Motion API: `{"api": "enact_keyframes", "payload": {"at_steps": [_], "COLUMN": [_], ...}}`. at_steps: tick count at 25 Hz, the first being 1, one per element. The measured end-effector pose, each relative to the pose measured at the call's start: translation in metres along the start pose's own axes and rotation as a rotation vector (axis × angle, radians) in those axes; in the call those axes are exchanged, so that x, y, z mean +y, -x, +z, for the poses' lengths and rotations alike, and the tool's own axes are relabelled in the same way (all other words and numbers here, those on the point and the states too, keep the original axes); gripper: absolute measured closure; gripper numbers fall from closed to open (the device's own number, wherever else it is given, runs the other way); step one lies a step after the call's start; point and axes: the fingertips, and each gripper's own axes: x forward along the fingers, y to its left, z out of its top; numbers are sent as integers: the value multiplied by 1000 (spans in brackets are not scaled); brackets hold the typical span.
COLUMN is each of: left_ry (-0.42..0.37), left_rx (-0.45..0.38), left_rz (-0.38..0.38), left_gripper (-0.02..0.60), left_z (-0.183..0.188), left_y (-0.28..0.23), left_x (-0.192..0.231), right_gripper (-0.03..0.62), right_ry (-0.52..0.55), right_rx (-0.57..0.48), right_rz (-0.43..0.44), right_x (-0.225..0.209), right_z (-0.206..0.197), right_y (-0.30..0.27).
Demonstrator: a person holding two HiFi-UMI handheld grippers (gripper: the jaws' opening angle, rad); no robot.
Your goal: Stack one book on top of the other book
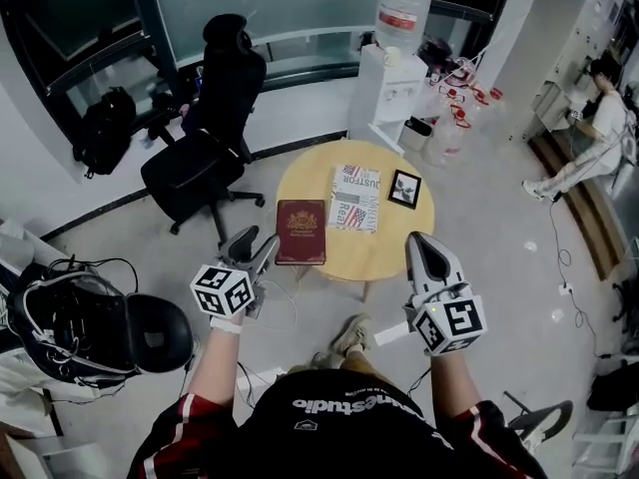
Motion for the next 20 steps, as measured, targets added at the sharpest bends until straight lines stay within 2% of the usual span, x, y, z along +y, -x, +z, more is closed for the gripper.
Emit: {"api": "enact_keyframes", "payload": {"at_steps": [5, 13, 20], "left_ry": [22, 162, 230], "left_rx": [66, 156, 211], "left_rz": [19, 50, 79], "left_gripper": [348, 327, 319], "left_z": [-37, -103, -144], "left_y": [-7, -20, -41], "left_x": [20, 51, 78], "right_gripper": [568, 568, 568], "right_ry": [13, 8, 8], "right_rx": [26, 58, 80], "right_rz": [18, 36, 43], "right_x": [2, 3, -1], "right_z": [-15, -30, -38], "right_y": [-11, -18, -26]}}
